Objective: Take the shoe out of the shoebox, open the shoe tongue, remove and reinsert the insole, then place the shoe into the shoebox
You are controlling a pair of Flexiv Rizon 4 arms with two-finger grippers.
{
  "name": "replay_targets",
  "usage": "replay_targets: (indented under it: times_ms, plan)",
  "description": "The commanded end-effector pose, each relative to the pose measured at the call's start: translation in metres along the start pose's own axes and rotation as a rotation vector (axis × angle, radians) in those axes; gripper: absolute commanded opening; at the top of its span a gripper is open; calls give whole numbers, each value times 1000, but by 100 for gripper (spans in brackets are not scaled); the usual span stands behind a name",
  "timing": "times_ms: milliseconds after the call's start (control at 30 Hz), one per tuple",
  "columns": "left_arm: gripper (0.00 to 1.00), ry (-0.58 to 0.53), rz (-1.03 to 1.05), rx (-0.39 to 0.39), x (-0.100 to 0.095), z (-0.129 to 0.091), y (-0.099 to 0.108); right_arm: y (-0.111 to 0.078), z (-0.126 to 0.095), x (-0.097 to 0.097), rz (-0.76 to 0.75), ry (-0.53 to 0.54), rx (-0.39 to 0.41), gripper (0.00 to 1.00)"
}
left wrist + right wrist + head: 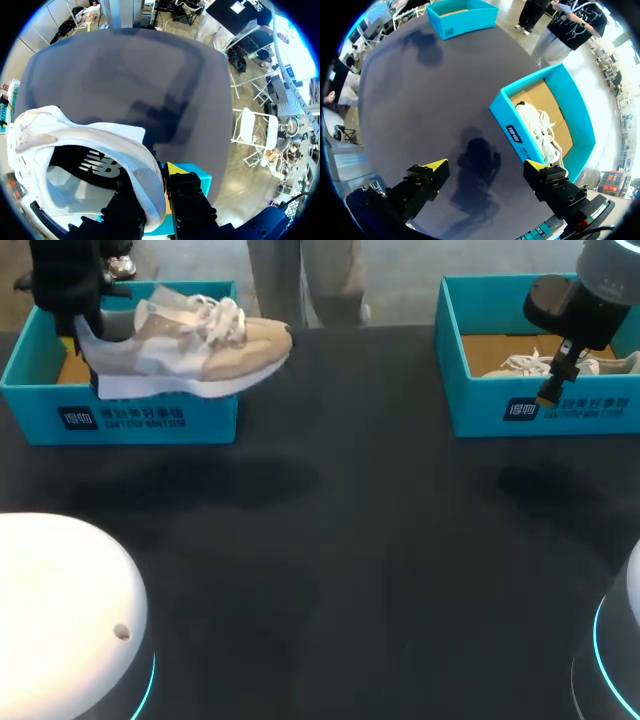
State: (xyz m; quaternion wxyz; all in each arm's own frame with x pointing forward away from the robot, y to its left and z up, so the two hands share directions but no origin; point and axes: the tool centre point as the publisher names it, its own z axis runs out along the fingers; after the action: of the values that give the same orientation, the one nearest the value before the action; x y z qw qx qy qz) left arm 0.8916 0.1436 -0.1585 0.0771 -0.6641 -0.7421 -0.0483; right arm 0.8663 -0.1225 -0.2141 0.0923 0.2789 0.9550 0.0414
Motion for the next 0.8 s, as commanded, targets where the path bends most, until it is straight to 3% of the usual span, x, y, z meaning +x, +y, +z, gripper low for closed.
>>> replay_targets:
  times_ms: [33,800]
  plan:
    - [0,16,-4,-84,-9,0,-22,0,0,0,0,1,0,100]
    - [0,27,88,-61,-78,25,-99,0,0,0,0,1,0,100]
